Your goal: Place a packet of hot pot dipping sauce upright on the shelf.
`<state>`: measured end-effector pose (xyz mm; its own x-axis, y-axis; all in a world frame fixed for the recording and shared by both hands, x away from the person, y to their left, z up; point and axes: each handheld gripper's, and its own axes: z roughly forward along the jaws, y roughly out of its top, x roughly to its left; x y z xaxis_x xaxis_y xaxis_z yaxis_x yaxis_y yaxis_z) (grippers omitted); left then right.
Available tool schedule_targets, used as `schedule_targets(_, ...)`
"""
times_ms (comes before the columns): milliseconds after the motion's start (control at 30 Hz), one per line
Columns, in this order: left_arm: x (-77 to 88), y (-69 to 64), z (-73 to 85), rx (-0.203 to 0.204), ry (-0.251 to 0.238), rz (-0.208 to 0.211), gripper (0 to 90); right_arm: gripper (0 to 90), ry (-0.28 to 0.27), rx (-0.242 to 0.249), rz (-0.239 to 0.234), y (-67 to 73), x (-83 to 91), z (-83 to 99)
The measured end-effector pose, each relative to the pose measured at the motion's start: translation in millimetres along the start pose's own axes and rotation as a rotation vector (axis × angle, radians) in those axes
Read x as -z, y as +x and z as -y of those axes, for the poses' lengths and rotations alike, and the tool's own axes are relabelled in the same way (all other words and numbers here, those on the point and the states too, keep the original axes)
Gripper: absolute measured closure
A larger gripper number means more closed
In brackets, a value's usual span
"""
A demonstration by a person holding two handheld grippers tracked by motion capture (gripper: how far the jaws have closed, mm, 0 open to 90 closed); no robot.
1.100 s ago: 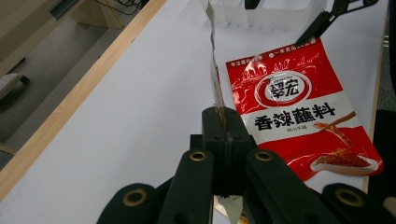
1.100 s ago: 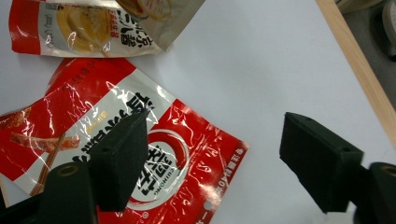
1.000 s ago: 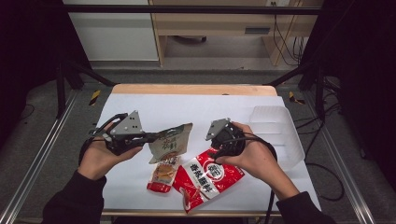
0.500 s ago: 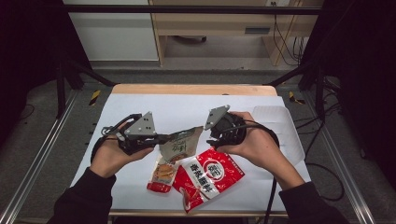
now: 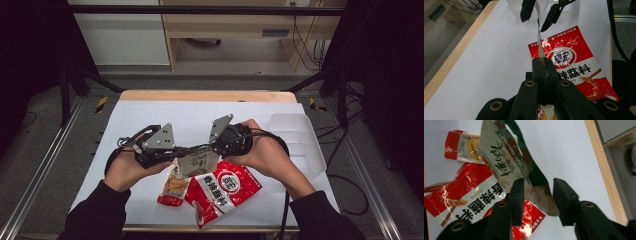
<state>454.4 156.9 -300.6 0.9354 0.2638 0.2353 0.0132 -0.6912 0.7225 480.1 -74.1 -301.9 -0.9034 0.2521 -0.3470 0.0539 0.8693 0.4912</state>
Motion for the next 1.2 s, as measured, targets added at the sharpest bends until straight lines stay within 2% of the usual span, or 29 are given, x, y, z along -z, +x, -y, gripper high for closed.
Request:
schedule_targets(33,0.0,0.0,0.0,0.000,0.000,0.000,90.0,63.6,0.000,0.000,0.000,0.0,0.0,0.0)
schedule_targets(133,-0.6,0.1,0.1,0.009,-0.010,-0.003,90.0,76.5,0.006,0.022,-0.012,2.1,-2.3,-0.4)
schedule_targets(233,-0.5,1.4,1.2,0.020,-0.020,-0.007,90.0,86.4,-0.005,0.014,-0.018,2.6,-1.5,0.0)
schedule_targets(300,0.1,3.1,2.1,0.035,-0.029,-0.017,90.0,89.0,-0.011,0.001,-0.019,2.0,0.2,-0.4)
schedule_targets(700,2.7,8.3,7.1,0.094,-0.082,-0.054,89.3,90.0,0.041,-0.018,0.003,-5.2,12.3,-17.0)
schedule_targets(800,0.8,7.9,8.9,0.108,-0.089,-0.081,81.3,90.0,0.062,-0.015,0.009,-8.3,12.7,-20.0)
schedule_targets(900,-0.5,7.1,13.3,0.137,-0.110,-0.093,61.6,90.0,0.075,-0.025,0.016,-12.3,13.1,-19.8)
schedule_targets(933,-0.5,7.1,13.3,0.137,-0.110,-0.093,57.6,90.0,0.075,-0.025,0.016,-12.3,13.1,-19.8)
schedule_targets(1000,-1.2,6.2,17.5,0.150,-0.118,-0.106,46.4,90.0,0.083,-0.040,0.022,-16.0,13.4,-17.8)
schedule_targets(1033,-3.2,4.8,22.9,0.169,-0.113,-0.118,41.6,90.0,0.096,-0.062,0.027,-19.9,13.8,-14.9)
schedule_targets(1133,-6.6,1.0,35.3,0.183,-0.100,-0.154,33.0,90.0,0.103,-0.075,0.032,-25.6,14.7,-10.5)
schedule_targets(1200,-8.1,-2.1,45.0,0.196,-0.101,-0.160,28.6,90.0,0.102,-0.088,0.035,-30.2,16.3,-6.5)
